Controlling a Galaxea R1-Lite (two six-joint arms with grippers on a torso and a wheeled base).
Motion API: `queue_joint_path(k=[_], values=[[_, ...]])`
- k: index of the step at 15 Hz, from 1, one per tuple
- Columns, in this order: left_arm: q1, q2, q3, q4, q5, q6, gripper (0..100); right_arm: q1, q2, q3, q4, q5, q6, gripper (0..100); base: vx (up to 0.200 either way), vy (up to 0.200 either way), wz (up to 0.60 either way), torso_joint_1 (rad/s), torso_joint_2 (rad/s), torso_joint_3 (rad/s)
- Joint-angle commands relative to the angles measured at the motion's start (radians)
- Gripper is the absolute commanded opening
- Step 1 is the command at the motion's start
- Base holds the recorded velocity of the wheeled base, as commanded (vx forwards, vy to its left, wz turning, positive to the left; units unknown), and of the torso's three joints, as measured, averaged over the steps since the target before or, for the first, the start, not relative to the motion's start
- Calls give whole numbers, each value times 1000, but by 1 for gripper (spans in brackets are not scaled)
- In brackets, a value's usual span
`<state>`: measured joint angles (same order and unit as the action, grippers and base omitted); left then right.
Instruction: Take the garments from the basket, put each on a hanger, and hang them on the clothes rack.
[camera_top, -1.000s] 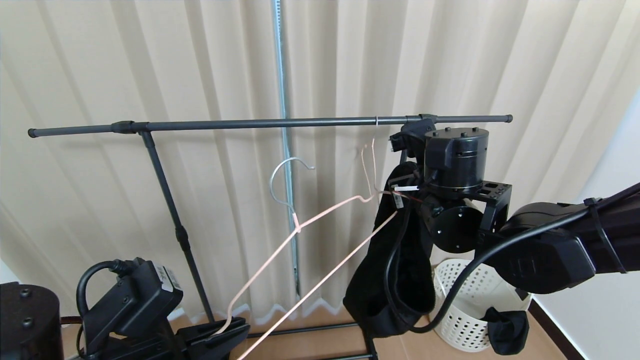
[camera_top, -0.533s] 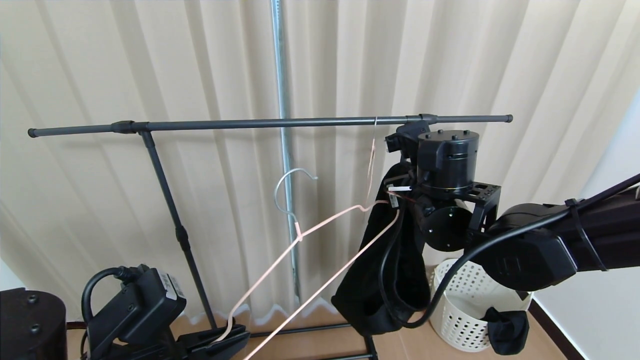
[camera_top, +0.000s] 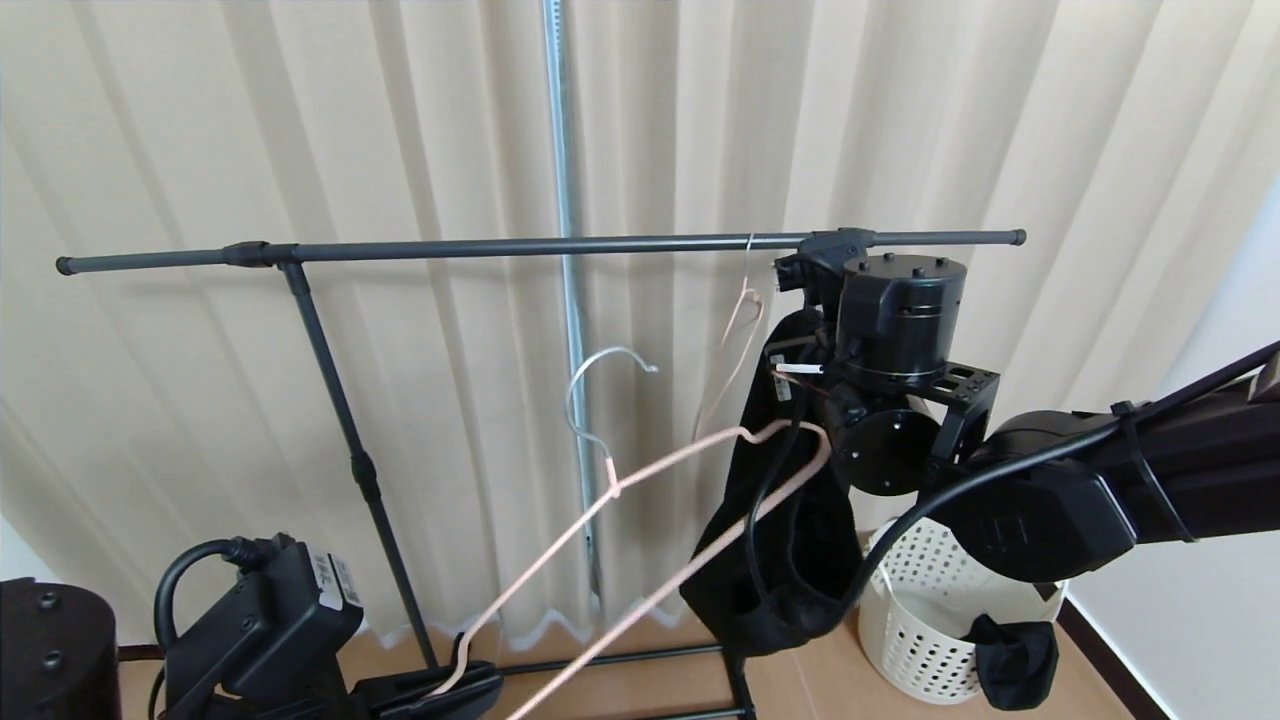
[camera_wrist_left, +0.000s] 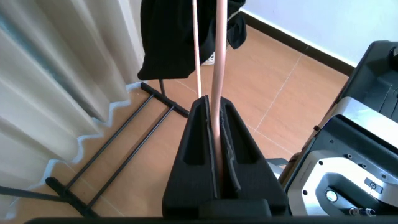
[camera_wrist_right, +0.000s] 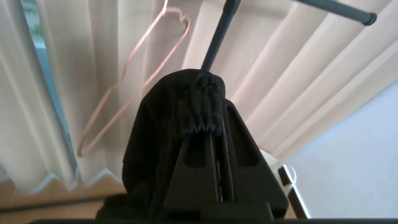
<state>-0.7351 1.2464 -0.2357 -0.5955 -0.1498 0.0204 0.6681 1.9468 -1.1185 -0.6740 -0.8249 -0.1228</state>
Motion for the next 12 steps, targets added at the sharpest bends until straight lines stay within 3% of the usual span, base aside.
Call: queue_joint_path(k=[1,5,12], values=[[23,7,6,0,3,4,0,1,-11,14,-2,3,-1,0,0,0,0,0,0,0],[29,33,6,-3,4,1,0,21,-45,42,-4,50,0,0,0,0,0,0,0,0],[71,84,-5,-50,12,0,0,42,-71,63,-1,47,-1,0,0,0,0,0,0,0]])
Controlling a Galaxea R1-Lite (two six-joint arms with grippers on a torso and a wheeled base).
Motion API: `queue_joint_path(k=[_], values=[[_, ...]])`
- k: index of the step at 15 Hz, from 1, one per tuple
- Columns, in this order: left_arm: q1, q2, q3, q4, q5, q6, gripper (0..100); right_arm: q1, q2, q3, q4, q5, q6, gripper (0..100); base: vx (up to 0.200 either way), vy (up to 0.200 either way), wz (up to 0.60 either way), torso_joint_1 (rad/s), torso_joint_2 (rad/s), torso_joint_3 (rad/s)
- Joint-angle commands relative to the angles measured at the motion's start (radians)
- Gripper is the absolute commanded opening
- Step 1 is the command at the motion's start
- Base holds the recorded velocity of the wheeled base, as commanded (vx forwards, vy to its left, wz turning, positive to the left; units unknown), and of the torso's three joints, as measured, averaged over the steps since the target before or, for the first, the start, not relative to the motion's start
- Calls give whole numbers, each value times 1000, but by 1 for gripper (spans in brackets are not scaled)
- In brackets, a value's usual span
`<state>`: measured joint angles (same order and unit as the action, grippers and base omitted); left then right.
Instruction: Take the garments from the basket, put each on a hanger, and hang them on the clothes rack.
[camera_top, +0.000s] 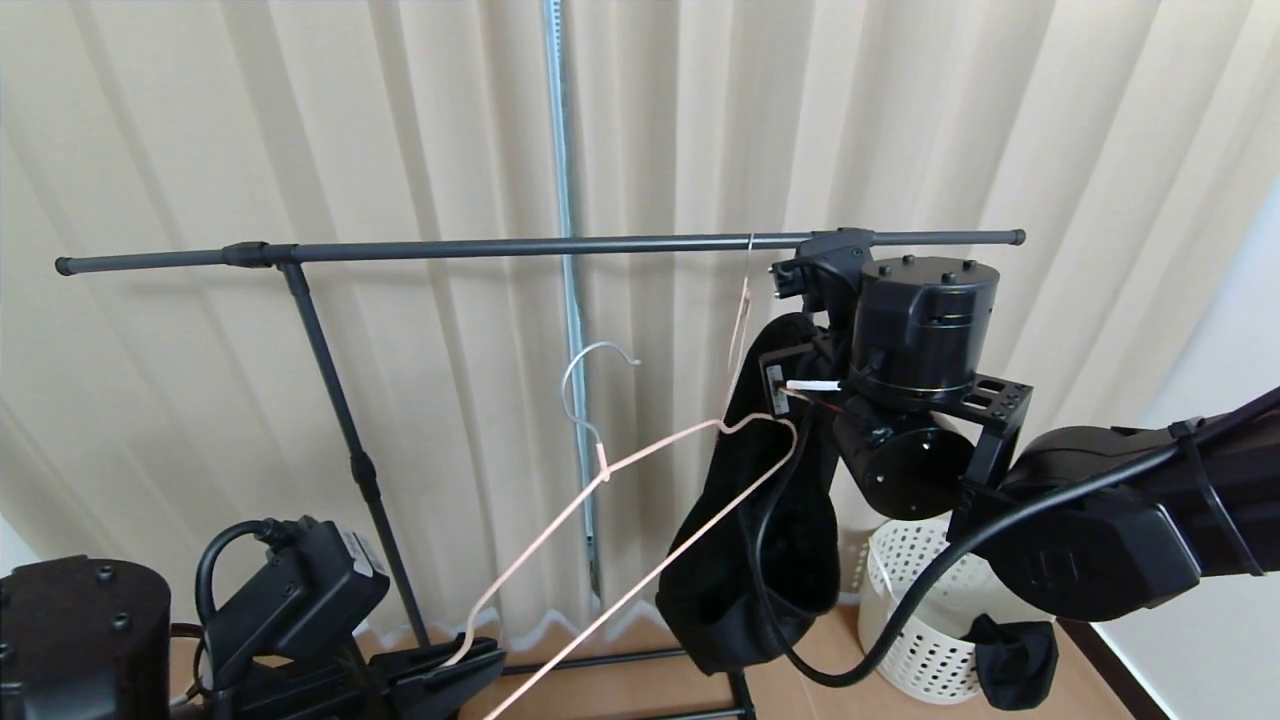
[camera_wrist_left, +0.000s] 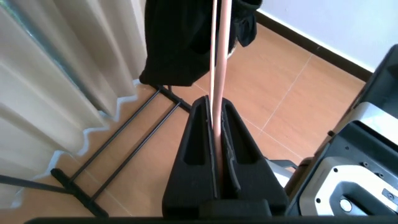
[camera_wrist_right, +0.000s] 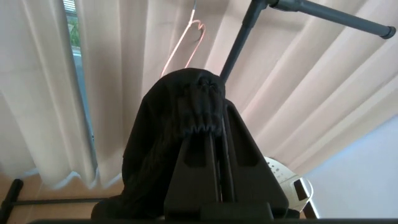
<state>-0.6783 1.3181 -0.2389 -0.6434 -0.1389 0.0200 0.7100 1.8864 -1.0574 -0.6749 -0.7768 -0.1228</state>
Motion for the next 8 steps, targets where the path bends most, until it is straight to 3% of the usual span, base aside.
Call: queue_joint_path(k=[1,8], values=[[26,10,-2,-4,1,5,0,0,-9,2,0,-1,-1,0,0,0,0,0,0,0],[36,12,-19,-24,4,0,0,59,-16,42,6,-1,-5,0,0,0,0,0,0,0]])
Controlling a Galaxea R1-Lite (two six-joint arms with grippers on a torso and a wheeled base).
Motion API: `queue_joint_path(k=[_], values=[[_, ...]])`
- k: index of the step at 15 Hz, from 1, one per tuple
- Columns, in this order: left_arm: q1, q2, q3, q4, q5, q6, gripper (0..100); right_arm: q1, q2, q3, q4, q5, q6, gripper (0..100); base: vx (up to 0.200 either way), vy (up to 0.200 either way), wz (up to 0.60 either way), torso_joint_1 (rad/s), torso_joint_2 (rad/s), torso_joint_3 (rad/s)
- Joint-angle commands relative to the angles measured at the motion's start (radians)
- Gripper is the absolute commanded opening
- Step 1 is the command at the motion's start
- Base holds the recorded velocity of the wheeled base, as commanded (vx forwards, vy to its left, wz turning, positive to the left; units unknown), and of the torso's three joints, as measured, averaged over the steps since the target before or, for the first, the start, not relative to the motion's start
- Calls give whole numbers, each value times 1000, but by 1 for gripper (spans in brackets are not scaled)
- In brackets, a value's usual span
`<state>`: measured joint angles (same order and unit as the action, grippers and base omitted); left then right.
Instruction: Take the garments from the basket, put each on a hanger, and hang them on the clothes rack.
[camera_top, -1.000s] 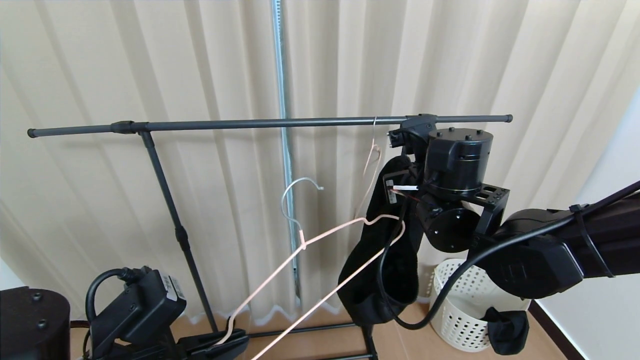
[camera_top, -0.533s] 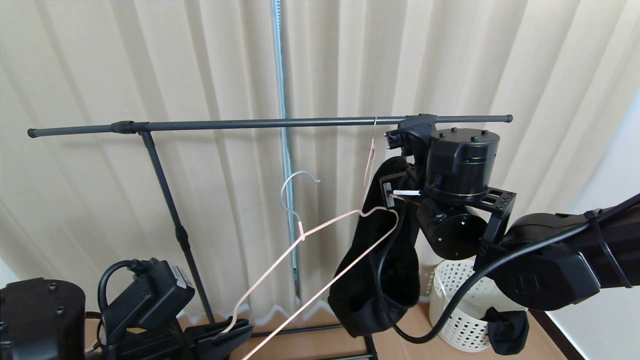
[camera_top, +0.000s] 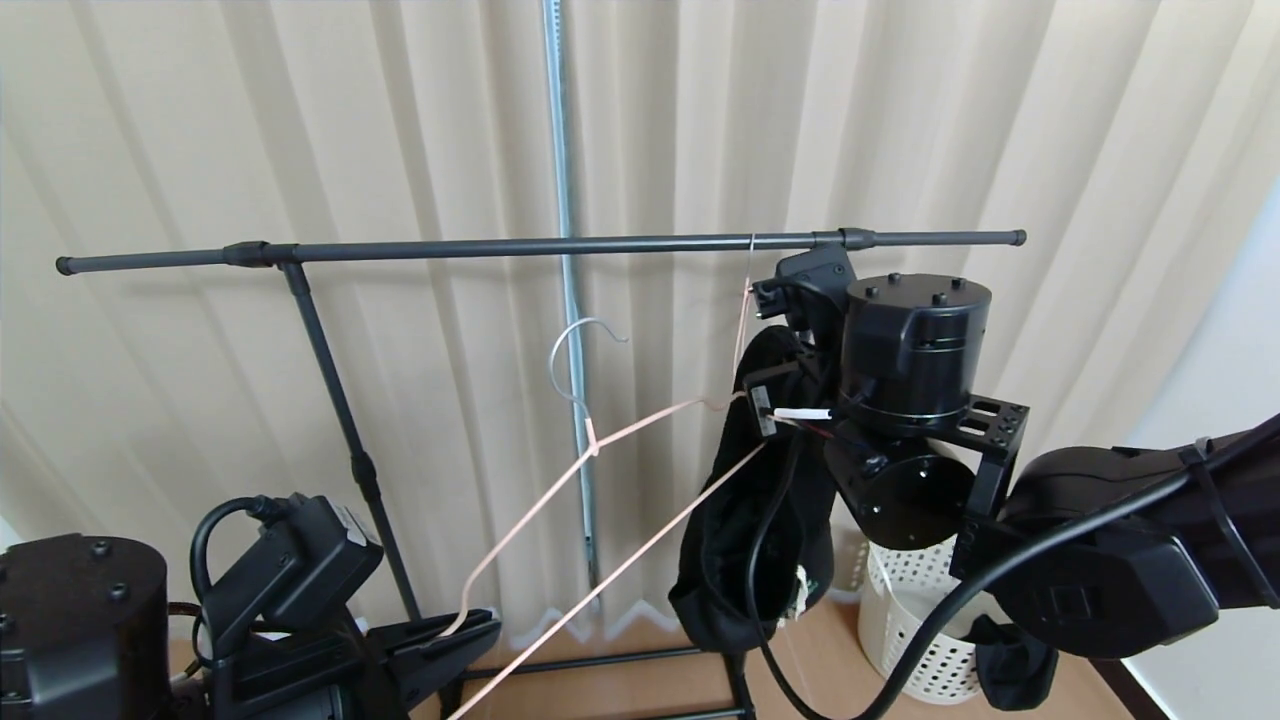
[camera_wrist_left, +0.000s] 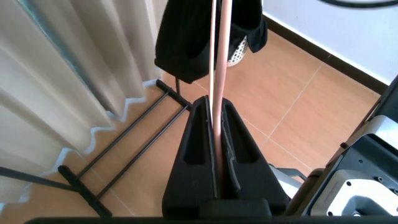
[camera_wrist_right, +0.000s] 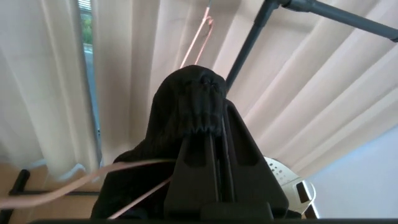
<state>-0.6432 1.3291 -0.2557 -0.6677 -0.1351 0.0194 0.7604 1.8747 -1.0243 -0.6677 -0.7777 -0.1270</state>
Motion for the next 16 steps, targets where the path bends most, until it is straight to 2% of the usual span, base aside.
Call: queue_joint_path(k=[1,8,11,16], values=[[0,1,0,-3,0,-1,0,40,-12,13,2,-2,0,0,0,0,0,0,0,0],[0,-1,6,-30,5,1,0,146,-86,72,17,0,0,0,0,0,0,0,0,0],[2,-2,9,-32,11,1,0,188,-132,78,57,0,6,0,0,0,0,0,0,0],[2,-4,12,-32,11,4,0,247,-146,84,57,0,21,0,0,0,0,0,0,0]])
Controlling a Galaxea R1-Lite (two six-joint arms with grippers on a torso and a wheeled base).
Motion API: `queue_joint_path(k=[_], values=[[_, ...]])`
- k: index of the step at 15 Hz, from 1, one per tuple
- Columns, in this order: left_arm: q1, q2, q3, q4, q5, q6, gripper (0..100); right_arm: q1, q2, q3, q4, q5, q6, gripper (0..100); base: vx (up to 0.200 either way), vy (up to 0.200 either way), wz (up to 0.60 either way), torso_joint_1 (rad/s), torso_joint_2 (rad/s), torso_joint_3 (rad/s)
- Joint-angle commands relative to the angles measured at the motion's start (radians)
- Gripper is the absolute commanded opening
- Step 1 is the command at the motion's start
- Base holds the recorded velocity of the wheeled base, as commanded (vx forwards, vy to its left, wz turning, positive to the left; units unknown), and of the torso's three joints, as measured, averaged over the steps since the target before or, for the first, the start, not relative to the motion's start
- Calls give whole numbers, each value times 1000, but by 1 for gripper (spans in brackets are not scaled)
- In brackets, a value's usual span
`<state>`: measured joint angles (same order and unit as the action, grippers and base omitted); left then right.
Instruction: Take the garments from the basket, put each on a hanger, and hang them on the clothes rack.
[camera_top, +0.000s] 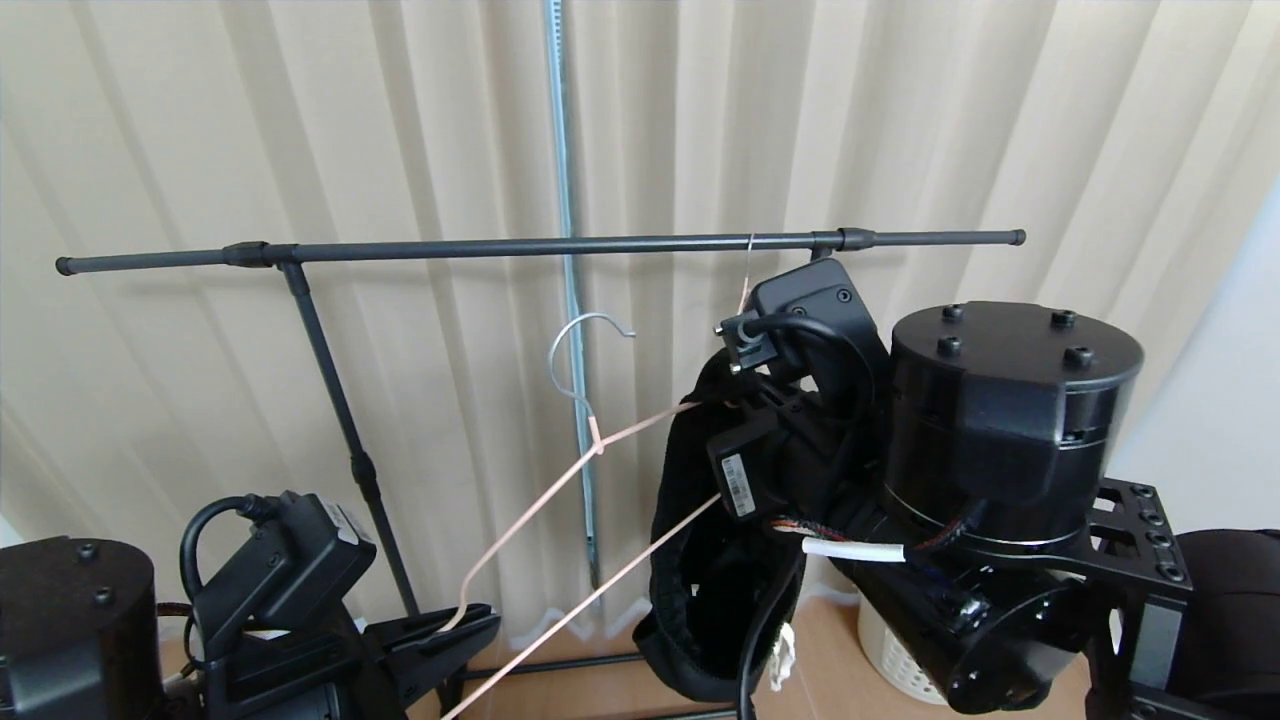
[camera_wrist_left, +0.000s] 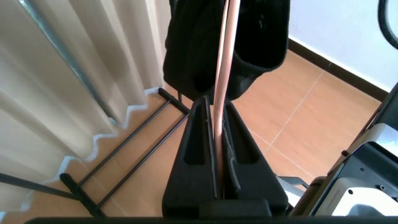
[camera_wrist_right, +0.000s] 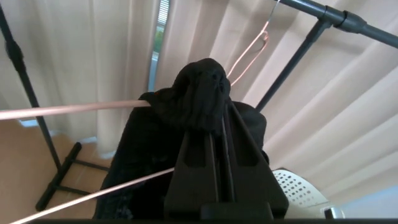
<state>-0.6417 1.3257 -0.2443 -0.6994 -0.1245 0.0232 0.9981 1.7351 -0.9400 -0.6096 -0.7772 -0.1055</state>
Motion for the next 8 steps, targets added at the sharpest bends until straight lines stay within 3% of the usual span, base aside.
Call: queue_joint_path(k=[1,2,4,8], values=[[0,-2,0,0,2,1,0,10,-6,-3,-2,0,1,0,0,0,0,0,0,0],[0,-3,0,0,6,4,0,10,-8,-11,-6,0,10,0,0,0,0,0,0,0],[20,-11,-3,0,89,26,0,-29,-6,-37,-2,-4,21,0,0,0,0,0,0,0],[99,-28,11,0,97,147,0,-64,-5,-54,-1,-4,23,0,0,0,0,0,0,0]])
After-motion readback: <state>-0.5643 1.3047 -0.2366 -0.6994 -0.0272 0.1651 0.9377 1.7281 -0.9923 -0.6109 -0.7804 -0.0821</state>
